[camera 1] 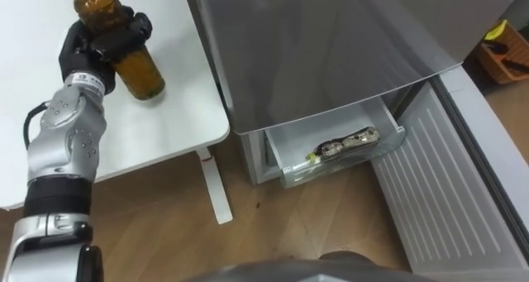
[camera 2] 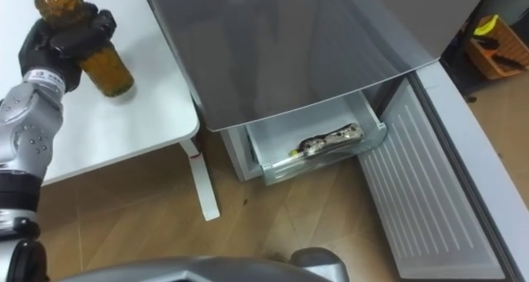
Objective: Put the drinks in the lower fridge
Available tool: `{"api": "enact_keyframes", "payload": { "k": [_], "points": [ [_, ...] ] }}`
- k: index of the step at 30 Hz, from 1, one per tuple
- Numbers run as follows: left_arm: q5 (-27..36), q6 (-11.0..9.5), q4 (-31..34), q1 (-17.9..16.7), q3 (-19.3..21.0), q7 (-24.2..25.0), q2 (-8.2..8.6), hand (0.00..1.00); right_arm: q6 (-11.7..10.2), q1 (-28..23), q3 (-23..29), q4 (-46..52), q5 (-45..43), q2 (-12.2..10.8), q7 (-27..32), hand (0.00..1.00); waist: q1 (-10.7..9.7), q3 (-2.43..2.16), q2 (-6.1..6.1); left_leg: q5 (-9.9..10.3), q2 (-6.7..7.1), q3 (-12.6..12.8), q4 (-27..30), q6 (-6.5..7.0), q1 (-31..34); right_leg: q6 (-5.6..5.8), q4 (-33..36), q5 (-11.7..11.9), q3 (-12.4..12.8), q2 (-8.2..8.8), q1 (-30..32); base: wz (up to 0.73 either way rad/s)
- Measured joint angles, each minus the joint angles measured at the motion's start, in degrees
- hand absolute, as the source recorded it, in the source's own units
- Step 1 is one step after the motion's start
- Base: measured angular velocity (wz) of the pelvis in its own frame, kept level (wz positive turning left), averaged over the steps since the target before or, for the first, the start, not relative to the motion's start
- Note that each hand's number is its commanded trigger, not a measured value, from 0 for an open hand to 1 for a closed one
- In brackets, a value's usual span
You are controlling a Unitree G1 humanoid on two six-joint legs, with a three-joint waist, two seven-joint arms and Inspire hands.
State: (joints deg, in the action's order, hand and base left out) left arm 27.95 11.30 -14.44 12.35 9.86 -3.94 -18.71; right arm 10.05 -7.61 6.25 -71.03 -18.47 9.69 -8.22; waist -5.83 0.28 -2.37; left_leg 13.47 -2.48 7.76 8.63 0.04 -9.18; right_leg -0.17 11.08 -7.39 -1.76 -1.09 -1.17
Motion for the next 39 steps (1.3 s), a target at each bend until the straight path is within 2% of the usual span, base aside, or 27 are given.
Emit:
{"api": "enact_keyframes", "payload": {
  "k": [3, 8, 10, 12, 16, 20, 22, 24, 25, 29, 30, 33, 39],
  "points": [
    [0.03, -0.01, 5.08, -2.25, -0.2, -1.46, 0.0, 1.0, -0.11, 0.72, -0.05, -0.01, 0.08, 0.0, 0.18, 0.0, -0.03, 0.06, -0.19, 0.0, 0.0, 0.0, -0.01, 0.0, 0.06, 0.0, -0.06, 0.0, -0.01, 0.0, -0.12, 0.0],
    [-1.48, 0.0, 9.14, -5.4, -0.9, -2.09, 0.58, 1.0, -0.63, 1.88, -0.22, 0.42, 3.0, -0.03, 1.65, 0.0, 0.48, 0.13, -0.48, 0.0, 0.01, -0.24, 0.04, 0.0, 0.67, 0.01, -0.24, -0.01, -0.05, 0.0, 0.12, 0.04],
    [-1.46, 0.0, 10.79, -6.6, -1.14, -2.05, 1.65, 1.0, -0.74, 2.05, -0.67, 0.38, 6.29, 0.01, 2.44, 0.0, 1.31, 0.11, -0.46, 0.0, 0.01, -0.29, 0.06, 0.0, 0.57, 0.01, -0.3, -0.01, -0.19, 0.0, -0.07, 0.06],
    [-1.48, -0.02, 12.66, -7.49, -1.63, -1.88, 3.51, 1.0, -0.74, 2.06, -2.6, 0.44, 9.71, 0.05, 3.8, 0.0, 2.55, 0.09, -0.28, -0.01, 0.01, -0.31, 0.08, 0.0, 0.6, 0.01, -0.21, -0.01, -0.54, 0.09, -0.11, 0.07],
    [-1.91, -0.04, 13.47, -7.53, -2.81, -1.76, 4.5, 1.0, -0.79, 1.85, -4.61, 1.75, 9.92, 0.26, 4.12, 0.0, 3.83, 0.06, 0.13, -0.01, 0.02, -0.64, 0.44, 0.0, 1.38, 0.0, -0.35, -0.02, -1.63, 0.37, 0.08, 0.13],
    [-4.69, -0.29, 18.48, -9.6, -6.21, -1.05, 5.53, 1.0, -0.89, 2.54, -5.97, 4.63, 9.94, 1.01, 4.55, 0.0, 4.9, 0.19, 0.51, -0.02, 0.17, -0.47, 0.86, 0.01, 1.74, 0.1, -0.46, -0.08, -2.72, 0.86, 0.02, 0.13],
    [-5.09, -0.45, 19.2, -10.49, -6.57, -0.32, 6.49, 1.0, -2.29, 3.37, -6.71, 6.25, 10.19, 1.07, 5.22, 0.0, 4.9, 0.23, 0.61, -0.02, 0.13, -0.58, 0.86, 0.01, 1.62, 0.1, -0.47, -0.08, -2.91, 0.87, -0.32, 0.04],
    [-5.12, -0.46, 19.24, -11.07, -7.95, 0.02, 6.68, 1.0, -4.53, 5.09, -7.91, 7.75, 11.9, 0.94, 5.5, 0.0, 4.9, 0.42, 0.91, -0.02, 0.11, -0.87, 0.9, 0.01, 1.55, 0.1, -0.78, -0.08, -3.1, 0.86, -0.77, 0.08],
    [-5.11, -0.49, 19.28, -11.29, -8.12, 0.6, 6.75, 1.0, -4.75, 5.35, -7.98, 8.57, 12.59, 0.77, 5.39, 0.0, 4.96, 0.45, 1.01, -0.02, 0.11, -1.02, 0.91, 0.01, 1.6, 0.08, -0.81, -0.09, -3.21, 0.87, -0.8, 0.08],
    [-5.12, -0.62, 20.69, -14.93, -9.17, 3.37, 6.84, 1.0, -6.93, 5.49, -10.43, 14.31, 16.34, -1.01, 2.08, 0.0, 5.11, -0.06, 1.94, -0.03, 0.06, -1.85, 1.19, 0.0, 2.07, 0.02, -1.4, -0.09, -4.48, 0.97, -0.84, 0.13],
    [-5.23, -0.62, 21.17, -15.67, -9.71, 3.44, 6.86, 1.0, -6.89, 5.24, -11.64, 15.55, 16.52, -1.35, 1.07, 0.0, 5.99, -0.18, 2.09, -0.03, 0.03, -1.85, 1.19, 0.0, 2.13, 0.02, -1.42, -0.09, -4.63, 0.97, -0.83, 0.1],
    [-5.12, -0.62, 24.14, -18.47, -10.52, 3.64, 6.93, 1.0, -6.83, 4.04, -14.44, 19.82, 16.41, -1.6, -2.76, 0.0, 7.27, -0.21, 2.11, -0.03, 0.05, -2.79, 1.19, 0.0, 2.27, 0.03, -1.36, -0.09, -5.4, 1.11, -0.92, 0.08],
    [-4.97, -0.64, 24.23, -18.86, -13.71, 7.33, 7.8, 1.0, -6.71, 4.36, -19.11, 25.48, 16.11, -1.77, -10.59, 0.0, 7.8, -0.16, 2.18, -0.04, 0.25, -4.75, 1.56, 0.01, 2.58, 0.14, -1.37, -0.16, -8.17, 1.78, -1.7, 0.2]
  ]
}}
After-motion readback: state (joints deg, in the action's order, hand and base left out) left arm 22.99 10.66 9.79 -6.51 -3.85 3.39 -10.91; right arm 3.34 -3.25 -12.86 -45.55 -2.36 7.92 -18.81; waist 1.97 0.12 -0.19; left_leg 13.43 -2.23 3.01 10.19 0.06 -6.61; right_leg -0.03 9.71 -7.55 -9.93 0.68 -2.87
